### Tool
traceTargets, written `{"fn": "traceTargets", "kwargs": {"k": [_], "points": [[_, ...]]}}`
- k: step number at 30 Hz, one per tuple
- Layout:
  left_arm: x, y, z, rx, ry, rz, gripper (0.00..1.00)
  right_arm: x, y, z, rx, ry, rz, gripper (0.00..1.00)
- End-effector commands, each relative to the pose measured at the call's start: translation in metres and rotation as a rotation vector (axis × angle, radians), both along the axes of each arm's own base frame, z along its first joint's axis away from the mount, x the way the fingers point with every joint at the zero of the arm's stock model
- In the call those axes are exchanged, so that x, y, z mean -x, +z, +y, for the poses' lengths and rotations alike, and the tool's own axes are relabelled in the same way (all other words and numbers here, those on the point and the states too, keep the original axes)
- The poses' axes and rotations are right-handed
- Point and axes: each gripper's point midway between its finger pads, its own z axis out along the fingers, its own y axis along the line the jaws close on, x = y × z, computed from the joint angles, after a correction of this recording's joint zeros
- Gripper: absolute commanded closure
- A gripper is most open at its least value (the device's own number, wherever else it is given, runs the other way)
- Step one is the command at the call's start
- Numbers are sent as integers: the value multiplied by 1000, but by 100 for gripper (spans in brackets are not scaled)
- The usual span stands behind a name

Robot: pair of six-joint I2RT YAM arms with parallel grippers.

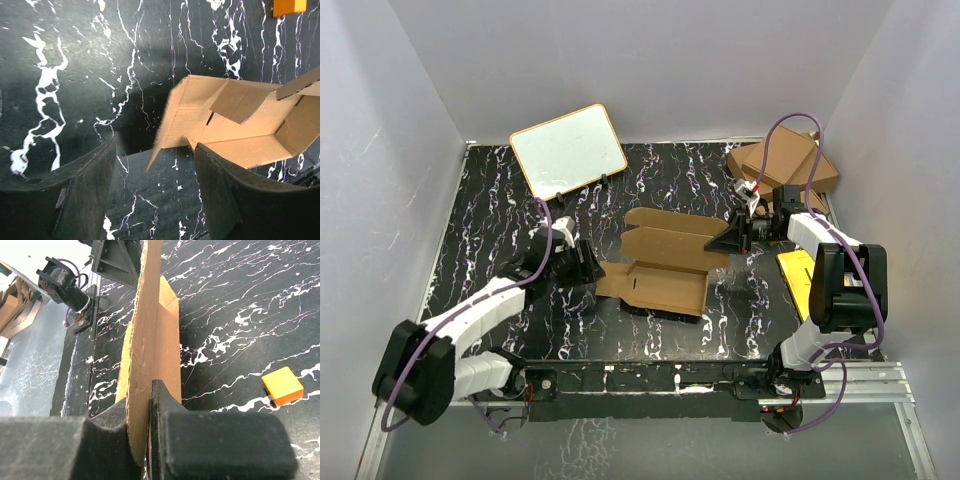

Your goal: Fold the paper box

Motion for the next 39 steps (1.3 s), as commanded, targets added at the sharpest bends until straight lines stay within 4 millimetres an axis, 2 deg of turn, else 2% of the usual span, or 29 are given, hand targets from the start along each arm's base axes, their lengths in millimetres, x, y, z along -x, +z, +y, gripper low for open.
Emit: {"fn": "traceTargets", "kwargs": {"k": [1, 7, 10, 14, 18, 21, 27, 32, 39], "points": [[-12, 11, -22, 72, -62, 9, 40, -6, 19, 1, -21, 20, -132, 92], [-21, -2, -29, 56, -95, 78, 54, -6, 20, 1, -24, 21, -134, 92], [-25, -2, -29, 59, -97, 76, 61, -6, 19, 1, -23, 20, -130, 92], [-26, -5, -31, 70, -119, 84, 76, -7, 18, 1, -23, 20, -126, 92], [-24, -2, -38, 98, -157, 81, 100, -7, 18, 1, -15, 18, -127, 92], [-21, 4, -42, 131, -179, 56, 100, -8, 18, 1, -7, 14, -129, 92], [-17, 31, -45, 204, -201, -58, 100, -14, 21, -1, 30, -12, -124, 92], [-9, 39, -47, 234, -234, -105, 100, -19, 26, -3, 57, -48, -129, 92], [-7, 55, -63, 259, -283, -174, 100, -24, 32, -4, 69, -99, -135, 92]]}}
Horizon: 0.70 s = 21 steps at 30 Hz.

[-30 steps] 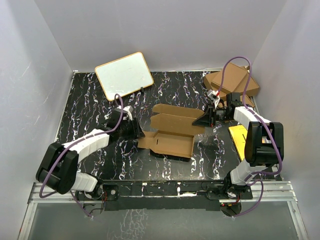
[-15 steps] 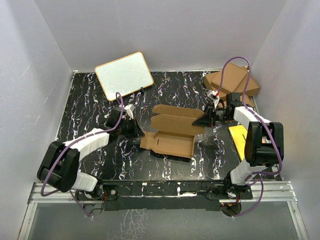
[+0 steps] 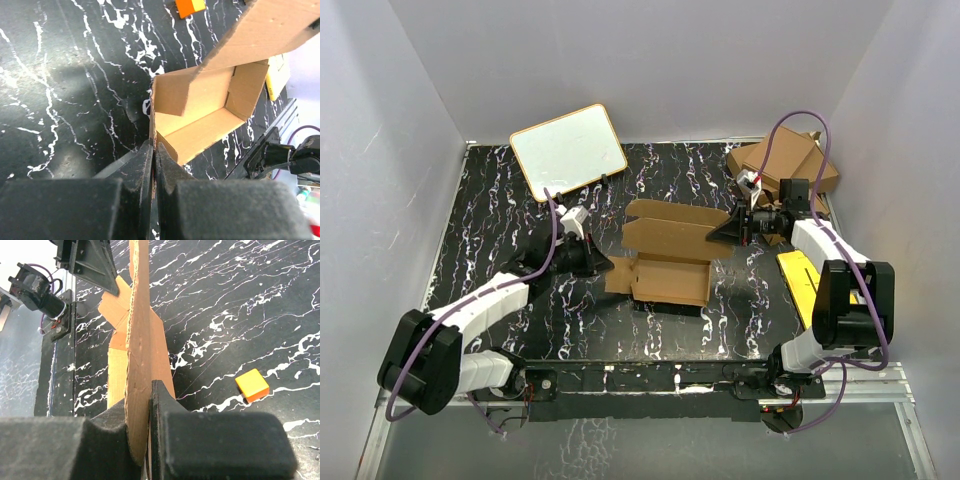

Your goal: Fold the paper box

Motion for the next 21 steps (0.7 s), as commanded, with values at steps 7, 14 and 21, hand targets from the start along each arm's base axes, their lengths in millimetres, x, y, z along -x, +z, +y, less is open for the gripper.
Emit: {"fn": "traceTargets", "kwargs": {"k": [7, 14, 21], "points": [[0, 28, -34, 36, -76, -127, 100, -9, 19, 0, -10, -39, -77, 92], [-9, 31, -39, -21, -61, -202, 100, -9, 23, 0, -4, -38, -149, 92], [-20, 39, -47, -60, -66, -291, 100, -8, 38, 1, 22, 7, -336, 92]]}}
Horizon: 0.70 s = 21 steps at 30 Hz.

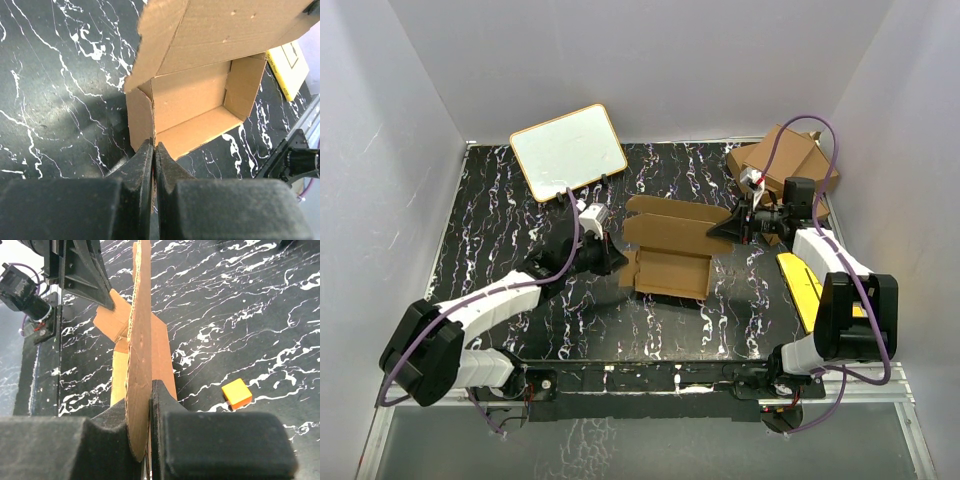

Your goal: Fold the paper box

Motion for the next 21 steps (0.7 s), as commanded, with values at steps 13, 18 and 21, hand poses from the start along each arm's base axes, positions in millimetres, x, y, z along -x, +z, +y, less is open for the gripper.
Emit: {"fn": "traceTargets", "kwargs": {"k": [13, 18, 21], "points": [[-35, 43, -35, 42, -98, -431, 100, -4, 28, -1, 173, 69, -516, 92], [-31, 45, -34, 65, -96, -509, 100, -2, 24, -4, 204, 58, -533, 92], [-32, 45, -38, 71, -101, -580, 100, 2, 22, -5, 218, 63, -551, 92]]}}
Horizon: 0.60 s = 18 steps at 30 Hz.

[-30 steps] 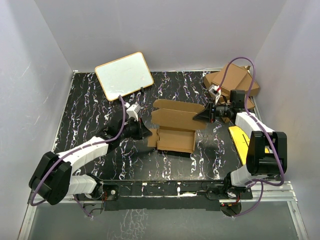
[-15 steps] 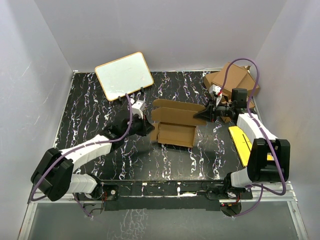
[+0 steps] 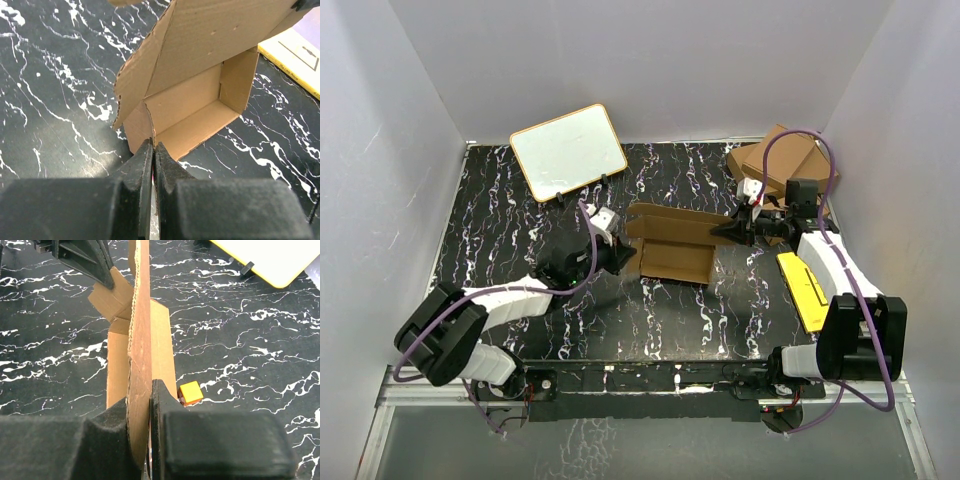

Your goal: Fold the paper box

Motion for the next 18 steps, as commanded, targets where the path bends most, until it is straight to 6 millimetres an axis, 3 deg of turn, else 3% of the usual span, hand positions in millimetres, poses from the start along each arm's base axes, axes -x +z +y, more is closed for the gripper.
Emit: {"fn": "traceTargets", "kwargs": {"k": [1, 8, 18], "points": [[-3, 40, -19, 91, -55, -237, 100, 1, 11, -1, 42, 29, -157, 92], [4, 25, -34, 48, -84, -358, 100, 6, 9, -8, 60, 34, -183, 92], [19, 17, -38, 36, -94, -444, 100, 39, -2, -11, 49, 115, -275, 84]]}}
